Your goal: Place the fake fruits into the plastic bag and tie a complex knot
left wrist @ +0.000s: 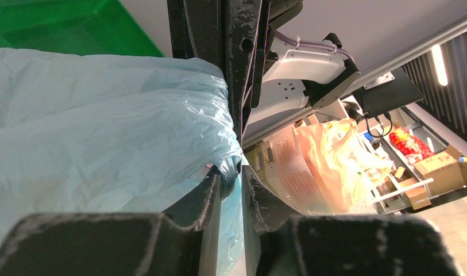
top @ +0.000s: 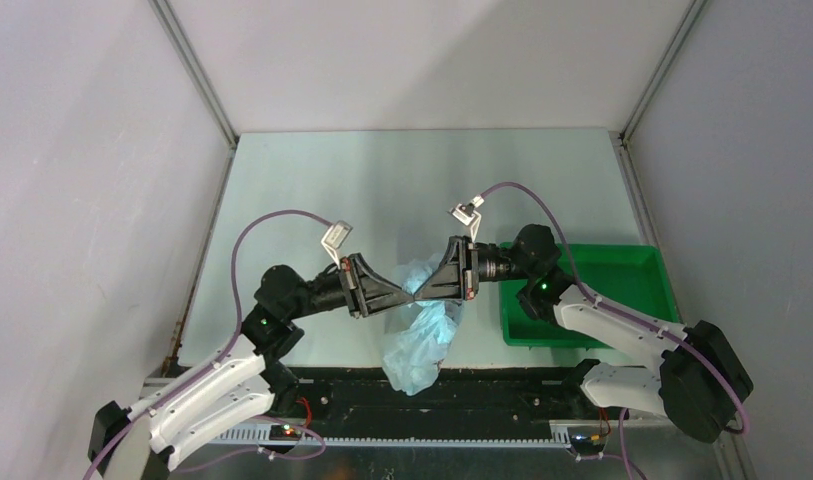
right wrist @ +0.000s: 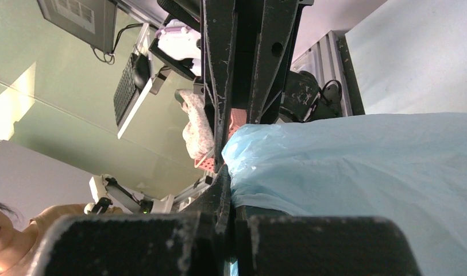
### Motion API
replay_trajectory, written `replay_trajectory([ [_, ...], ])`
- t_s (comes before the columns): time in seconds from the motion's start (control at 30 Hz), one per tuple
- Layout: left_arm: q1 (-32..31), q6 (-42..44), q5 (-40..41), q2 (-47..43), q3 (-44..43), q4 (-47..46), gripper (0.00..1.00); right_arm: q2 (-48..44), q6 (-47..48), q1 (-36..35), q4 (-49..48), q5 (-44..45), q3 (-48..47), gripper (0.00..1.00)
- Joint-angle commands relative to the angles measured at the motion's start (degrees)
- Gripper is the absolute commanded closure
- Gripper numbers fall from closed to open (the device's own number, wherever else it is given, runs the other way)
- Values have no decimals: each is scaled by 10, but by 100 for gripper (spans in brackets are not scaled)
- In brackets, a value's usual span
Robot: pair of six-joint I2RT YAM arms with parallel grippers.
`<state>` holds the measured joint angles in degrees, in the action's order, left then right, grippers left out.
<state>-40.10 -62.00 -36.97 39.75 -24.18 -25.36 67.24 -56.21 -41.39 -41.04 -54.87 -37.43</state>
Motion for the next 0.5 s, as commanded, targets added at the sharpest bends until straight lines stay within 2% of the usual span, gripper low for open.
replay_trajectory([
  [0.0, -4, 29, -44, 0, -7, -10, 81, 1, -5, 2, -36, 5, -26, 100],
  [0.1, -4, 37, -49, -1, -11, -9, 95, 1, -5, 1, -34, 6, -26, 100],
  [0.17, -4, 51, -46, -4, -16, 0, 100, 1, -4, 1, -33, 7, -26, 100],
  [0.33, -4, 69, -20, -13, -23, 34, 100, -7, 7, -1, -15, 14, -26, 100],
  [0.4, -4, 77, -8, -14, -25, 52, 100, -16, 14, 1, 12, 17, -26, 93],
  [0.43, -4, 81, -5, -13, -25, 57, 100, -20, 17, 3, 21, 19, -26, 80],
  [0.47, -3, 86, 0, -12, -25, 67, 100, -30, 24, 5, 43, 23, -26, 73],
])
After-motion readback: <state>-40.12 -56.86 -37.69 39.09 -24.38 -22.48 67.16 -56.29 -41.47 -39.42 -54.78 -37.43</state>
